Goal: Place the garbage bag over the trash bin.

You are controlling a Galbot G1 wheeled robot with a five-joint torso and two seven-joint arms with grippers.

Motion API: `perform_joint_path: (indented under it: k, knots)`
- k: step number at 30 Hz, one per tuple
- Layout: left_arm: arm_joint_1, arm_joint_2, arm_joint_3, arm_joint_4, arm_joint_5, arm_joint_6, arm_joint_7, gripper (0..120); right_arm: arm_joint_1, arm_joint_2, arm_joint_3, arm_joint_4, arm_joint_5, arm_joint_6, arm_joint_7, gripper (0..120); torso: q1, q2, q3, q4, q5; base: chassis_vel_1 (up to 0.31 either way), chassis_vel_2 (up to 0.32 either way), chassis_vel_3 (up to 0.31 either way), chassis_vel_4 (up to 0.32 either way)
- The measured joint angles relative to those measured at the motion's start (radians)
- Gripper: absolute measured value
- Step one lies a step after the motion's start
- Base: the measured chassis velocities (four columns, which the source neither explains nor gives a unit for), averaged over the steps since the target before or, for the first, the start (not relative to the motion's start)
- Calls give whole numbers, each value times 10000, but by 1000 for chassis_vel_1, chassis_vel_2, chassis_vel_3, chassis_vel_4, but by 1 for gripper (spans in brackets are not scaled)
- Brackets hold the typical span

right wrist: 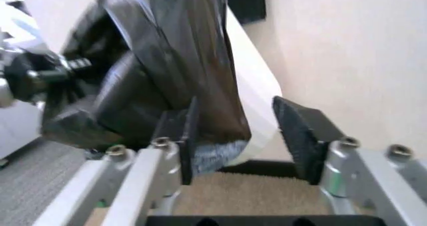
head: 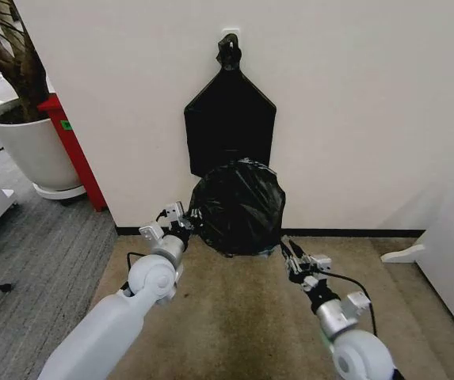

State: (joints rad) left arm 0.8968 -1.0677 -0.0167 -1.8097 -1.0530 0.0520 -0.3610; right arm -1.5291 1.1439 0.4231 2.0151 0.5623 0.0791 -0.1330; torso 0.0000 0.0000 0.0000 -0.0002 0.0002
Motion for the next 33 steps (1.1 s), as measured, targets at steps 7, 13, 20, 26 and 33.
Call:
perform_joint_path:
  k: [7, 13, 20, 26, 33]
  knots:
    - [88, 109, -23, 188, 156, -281, 519, 1, -81, -627, 1595, 763, 2051, -534, -1006, 66, 0, 0, 0, -1, -1, 0, 0, 0, 0]
    - [233, 256, -59, 464, 587, -895, 2168, 1, 1723, -1919, 2686, 1279, 6669, -3733, 755, 88, 0, 0, 1, 4, -2, 0, 0, 0, 0]
    - [255, 351, -54, 639, 1241, -1359, 3485, 1, 3080, -2860, 2889, 1245, 9853, -6795, 2015, 100, 0, 0, 1, 1, 0, 0, 0, 0, 0]
    - [206, 449, 6, 653, 1623, -1415, 3762, 1, 3520, -2793, 2322, 1186, 9480, -6868, 2052, 100, 0, 0, 1, 2, -1, 0, 0, 0, 0]
    - [146, 454, 93, 605, 1816, -1456, 3828, 1, 3944, -2527, 1711, 886, 8857, -6687, 2045, 100, 0, -1, 2, 3, -1, 0, 0, 0, 0]
